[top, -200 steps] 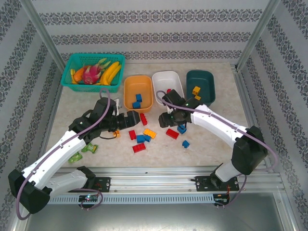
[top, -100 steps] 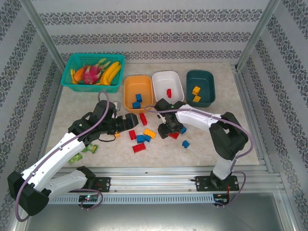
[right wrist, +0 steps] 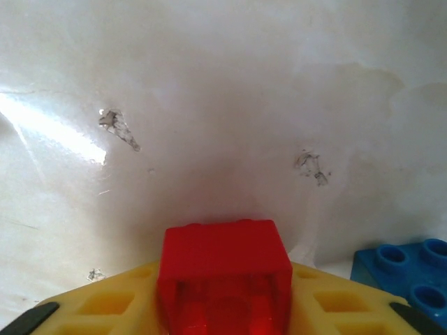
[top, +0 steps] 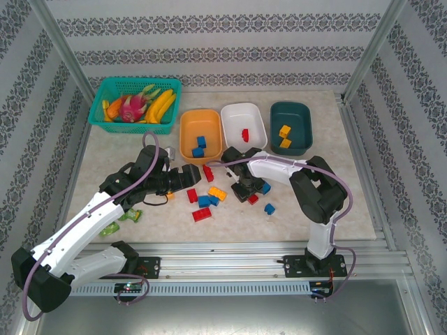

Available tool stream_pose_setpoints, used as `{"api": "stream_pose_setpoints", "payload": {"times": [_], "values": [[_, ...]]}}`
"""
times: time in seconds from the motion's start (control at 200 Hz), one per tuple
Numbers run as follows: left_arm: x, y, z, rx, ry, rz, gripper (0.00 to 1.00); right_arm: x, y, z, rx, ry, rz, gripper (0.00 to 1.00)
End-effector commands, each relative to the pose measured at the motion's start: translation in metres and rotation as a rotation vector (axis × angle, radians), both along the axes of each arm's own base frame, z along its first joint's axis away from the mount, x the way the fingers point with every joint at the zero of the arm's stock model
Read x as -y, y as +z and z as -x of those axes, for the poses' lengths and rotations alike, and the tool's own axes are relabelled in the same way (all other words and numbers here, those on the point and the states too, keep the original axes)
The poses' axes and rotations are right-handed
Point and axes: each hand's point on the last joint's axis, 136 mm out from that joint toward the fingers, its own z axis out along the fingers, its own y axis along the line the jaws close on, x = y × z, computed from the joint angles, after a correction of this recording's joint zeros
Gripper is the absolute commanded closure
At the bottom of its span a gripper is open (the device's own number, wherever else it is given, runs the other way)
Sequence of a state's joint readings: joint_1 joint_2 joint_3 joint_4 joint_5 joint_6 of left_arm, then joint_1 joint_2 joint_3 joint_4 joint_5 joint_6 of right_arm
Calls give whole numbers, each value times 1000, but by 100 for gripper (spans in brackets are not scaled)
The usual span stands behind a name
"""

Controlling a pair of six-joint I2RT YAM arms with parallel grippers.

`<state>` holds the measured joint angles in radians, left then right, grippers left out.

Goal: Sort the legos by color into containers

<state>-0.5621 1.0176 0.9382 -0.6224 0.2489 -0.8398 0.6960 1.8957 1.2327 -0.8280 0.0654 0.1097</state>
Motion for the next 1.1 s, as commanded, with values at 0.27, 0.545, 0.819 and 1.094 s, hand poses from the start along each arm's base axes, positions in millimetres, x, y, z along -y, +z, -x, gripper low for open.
{"api": "stream_pose_setpoints", "payload": {"times": [0.27, 0.545, 0.819, 1.094], "values": [[22, 28, -22, 50, -40, 32, 9, 6, 112, -67, 238, -226, -179, 72], [58, 49, -92, 89, -59, 116, 9, 37, 138, -178, 396, -493, -169, 73], [70, 51, -140, 94, -94, 94, 9, 38, 99, -230, 336, -651, -162, 73], [67, 33, -150, 59, -84, 91, 9, 40, 49, -230, 247, -725, -108, 67]]}}
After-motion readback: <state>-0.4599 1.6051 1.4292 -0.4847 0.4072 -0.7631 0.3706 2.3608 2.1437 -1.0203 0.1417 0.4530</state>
